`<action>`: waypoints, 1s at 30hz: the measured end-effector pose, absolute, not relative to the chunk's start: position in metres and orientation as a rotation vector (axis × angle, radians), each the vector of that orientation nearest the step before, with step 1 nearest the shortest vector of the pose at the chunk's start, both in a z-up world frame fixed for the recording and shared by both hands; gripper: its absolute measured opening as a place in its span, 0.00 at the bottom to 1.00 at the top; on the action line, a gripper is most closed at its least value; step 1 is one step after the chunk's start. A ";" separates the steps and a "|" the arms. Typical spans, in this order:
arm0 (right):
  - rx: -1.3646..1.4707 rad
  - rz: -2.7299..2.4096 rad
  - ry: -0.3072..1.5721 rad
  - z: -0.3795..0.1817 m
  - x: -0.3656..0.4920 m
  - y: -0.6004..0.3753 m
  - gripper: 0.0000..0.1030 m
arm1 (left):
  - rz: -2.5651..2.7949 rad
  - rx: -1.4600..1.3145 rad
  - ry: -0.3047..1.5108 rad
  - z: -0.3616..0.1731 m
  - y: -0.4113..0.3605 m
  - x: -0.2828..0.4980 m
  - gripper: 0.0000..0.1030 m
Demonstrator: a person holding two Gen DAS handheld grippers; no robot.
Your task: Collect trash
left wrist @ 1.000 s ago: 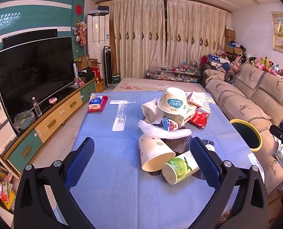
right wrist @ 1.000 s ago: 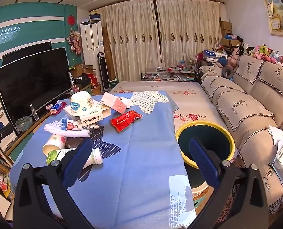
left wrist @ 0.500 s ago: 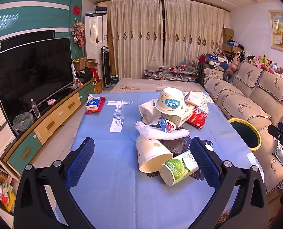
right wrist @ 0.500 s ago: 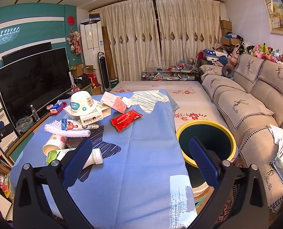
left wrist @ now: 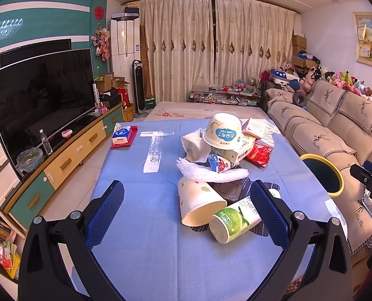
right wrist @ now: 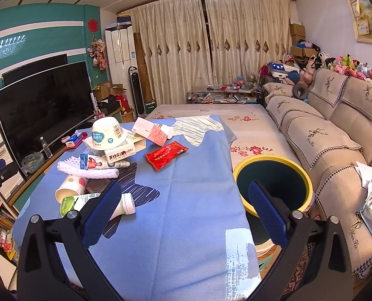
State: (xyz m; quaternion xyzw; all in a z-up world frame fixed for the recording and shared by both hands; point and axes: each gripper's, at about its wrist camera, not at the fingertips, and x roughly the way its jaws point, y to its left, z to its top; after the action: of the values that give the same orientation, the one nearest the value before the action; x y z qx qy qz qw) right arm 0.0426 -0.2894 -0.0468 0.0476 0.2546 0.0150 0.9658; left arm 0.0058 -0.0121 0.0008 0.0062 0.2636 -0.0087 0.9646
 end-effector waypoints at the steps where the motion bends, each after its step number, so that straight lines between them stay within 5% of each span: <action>1: 0.097 0.030 0.515 -0.047 0.043 -0.289 0.94 | -0.018 0.013 0.535 0.000 -0.013 0.006 0.96; 30: 0.100 0.029 0.519 -0.049 0.044 -0.290 0.94 | -0.022 0.023 0.551 -0.006 -0.017 0.010 0.96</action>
State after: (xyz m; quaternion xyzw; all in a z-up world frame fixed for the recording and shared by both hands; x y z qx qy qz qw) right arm 0.0445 -0.2897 -0.0495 0.0496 0.2563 0.0143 0.9652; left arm 0.0104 -0.0167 -0.0057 0.0116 0.2722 -0.0110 0.9621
